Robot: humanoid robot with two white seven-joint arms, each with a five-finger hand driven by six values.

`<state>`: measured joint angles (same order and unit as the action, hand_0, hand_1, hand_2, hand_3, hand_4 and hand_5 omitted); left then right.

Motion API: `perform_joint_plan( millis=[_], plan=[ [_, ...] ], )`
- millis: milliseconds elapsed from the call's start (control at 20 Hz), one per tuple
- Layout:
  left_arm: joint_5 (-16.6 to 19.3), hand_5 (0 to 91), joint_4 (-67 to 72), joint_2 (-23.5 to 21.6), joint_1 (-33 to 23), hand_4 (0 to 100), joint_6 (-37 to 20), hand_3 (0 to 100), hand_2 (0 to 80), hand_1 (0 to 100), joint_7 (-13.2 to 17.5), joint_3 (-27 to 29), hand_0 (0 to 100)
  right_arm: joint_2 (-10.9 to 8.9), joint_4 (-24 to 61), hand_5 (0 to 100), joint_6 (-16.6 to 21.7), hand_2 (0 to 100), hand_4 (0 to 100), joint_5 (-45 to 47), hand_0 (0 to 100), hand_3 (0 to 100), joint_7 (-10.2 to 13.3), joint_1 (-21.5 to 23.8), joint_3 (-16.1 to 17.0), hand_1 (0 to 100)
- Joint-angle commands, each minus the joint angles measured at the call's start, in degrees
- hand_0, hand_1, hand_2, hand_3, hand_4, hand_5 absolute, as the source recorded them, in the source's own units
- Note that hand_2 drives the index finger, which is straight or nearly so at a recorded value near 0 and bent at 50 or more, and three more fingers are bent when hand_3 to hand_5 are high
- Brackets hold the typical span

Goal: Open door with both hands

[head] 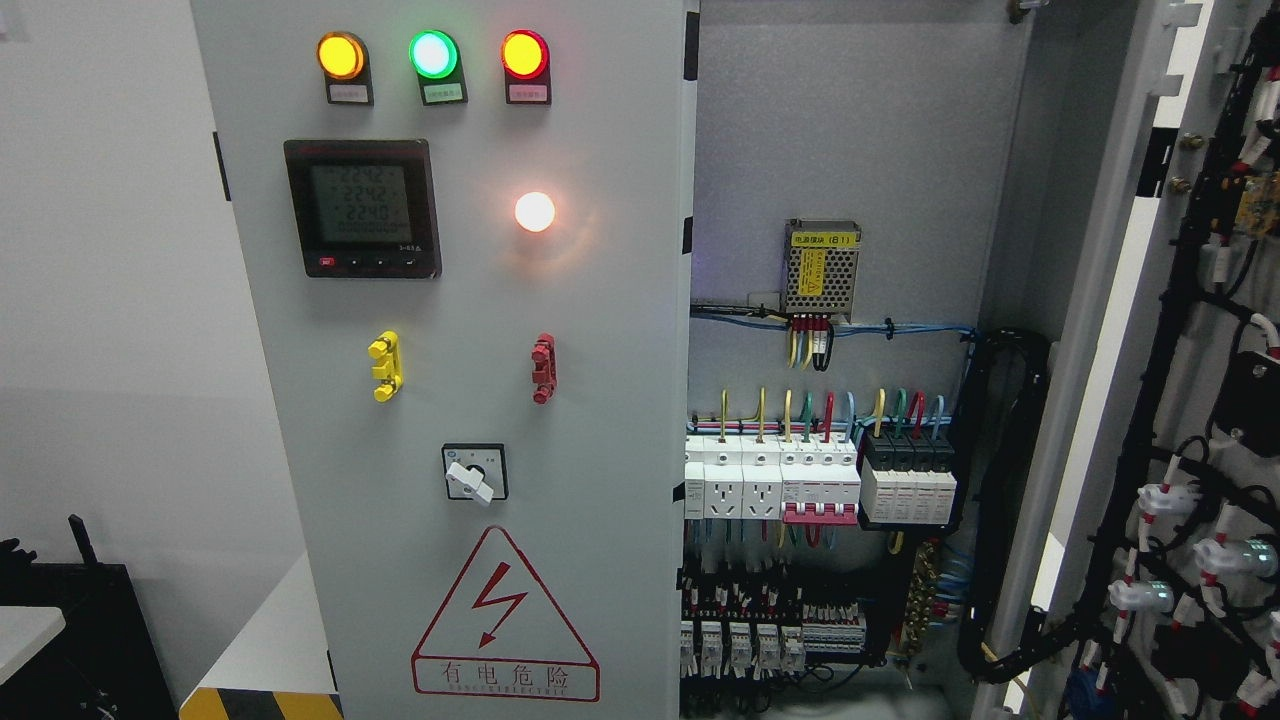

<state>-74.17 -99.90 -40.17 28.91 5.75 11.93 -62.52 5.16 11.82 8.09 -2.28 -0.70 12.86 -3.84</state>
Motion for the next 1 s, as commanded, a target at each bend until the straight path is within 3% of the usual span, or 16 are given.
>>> perform_joint_plan(
  millis=[0,651,951],
  plan=[
    [7.0,0.0,-1.7,-4.8,-12.2,0,-1.8,0,0.0,39,-0.5,0.2,12,0.03,0.1,0,0.3,0,0,0.1,52,0,0.1,0.1,0.0,20],
    [14.4,0.0,12.0,-6.2,-32.0,0,-11.4,0,0.0,39,0.1,0.3,12,-0.06,2.2,0,1.6,0,0,0.2,53,0,0.0,0.2,0.2,20],
    [15.7,0.0,23.7,-2.5,-36.7,0,-14.4,0,0.0,39,1.2,0.5,12,-0.15,2.2,0,1.6,0,0,0.2,53,0,0.0,0.3,0.1,20]
  ],
)
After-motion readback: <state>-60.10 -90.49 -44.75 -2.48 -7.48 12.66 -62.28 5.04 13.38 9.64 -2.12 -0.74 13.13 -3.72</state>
